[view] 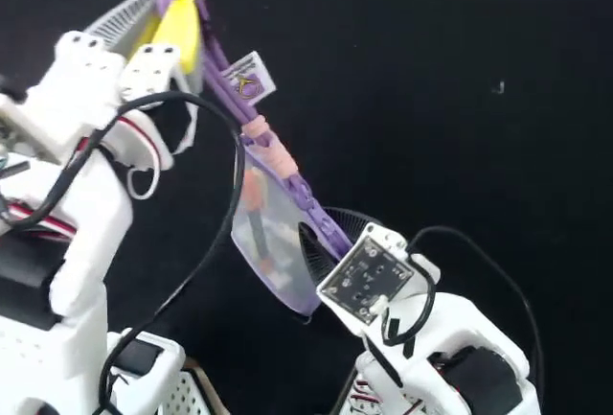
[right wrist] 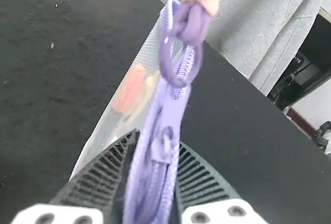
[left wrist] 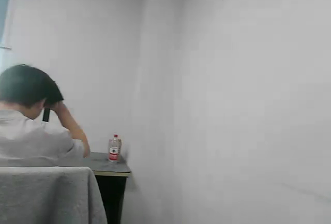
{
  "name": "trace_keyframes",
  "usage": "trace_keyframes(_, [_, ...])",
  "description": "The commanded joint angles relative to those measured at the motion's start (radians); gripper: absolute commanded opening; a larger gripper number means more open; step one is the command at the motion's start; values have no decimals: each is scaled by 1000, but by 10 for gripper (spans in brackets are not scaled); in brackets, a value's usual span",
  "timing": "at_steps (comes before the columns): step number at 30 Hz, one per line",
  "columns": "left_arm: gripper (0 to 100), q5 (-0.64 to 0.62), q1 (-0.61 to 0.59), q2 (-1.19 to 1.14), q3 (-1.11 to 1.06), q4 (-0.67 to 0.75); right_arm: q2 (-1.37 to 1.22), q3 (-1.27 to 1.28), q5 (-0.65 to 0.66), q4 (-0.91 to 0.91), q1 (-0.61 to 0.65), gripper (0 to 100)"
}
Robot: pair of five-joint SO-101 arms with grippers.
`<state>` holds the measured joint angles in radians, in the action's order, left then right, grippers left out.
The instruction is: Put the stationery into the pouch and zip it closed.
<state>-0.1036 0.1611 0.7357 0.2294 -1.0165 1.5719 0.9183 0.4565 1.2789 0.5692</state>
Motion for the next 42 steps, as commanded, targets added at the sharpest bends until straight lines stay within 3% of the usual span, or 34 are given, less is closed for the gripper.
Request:
trace_keyframes(1, [33, 2, -148, 38, 10, 68, -24, -4, 37, 60, -12, 11])
trace_keyframes(7, [30, 115, -222, 37, 5, 69, -38, 4, 37, 63, -8, 11])
trace_keyframes(13, [30, 135, -234, 41, -84, 86, -130, 12, 37, 61, 31, 11])
trace_keyframes(24, [30, 213, -361, 49, -423, 361, -133, 18, 26, 58, 63, 11])
trace_keyframes(28, [30, 209, -355, 80, -461, 364, -133, 18, -31, 31, 64, 11])
trace_keyframes(36, [30, 222, -162, 322, -615, 374, -133, 25, -41, 32, 63, 11])
trace_keyframes(42, [30, 364, -239, 367, -727, 450, -133, 61, 5, 34, 63, 11])
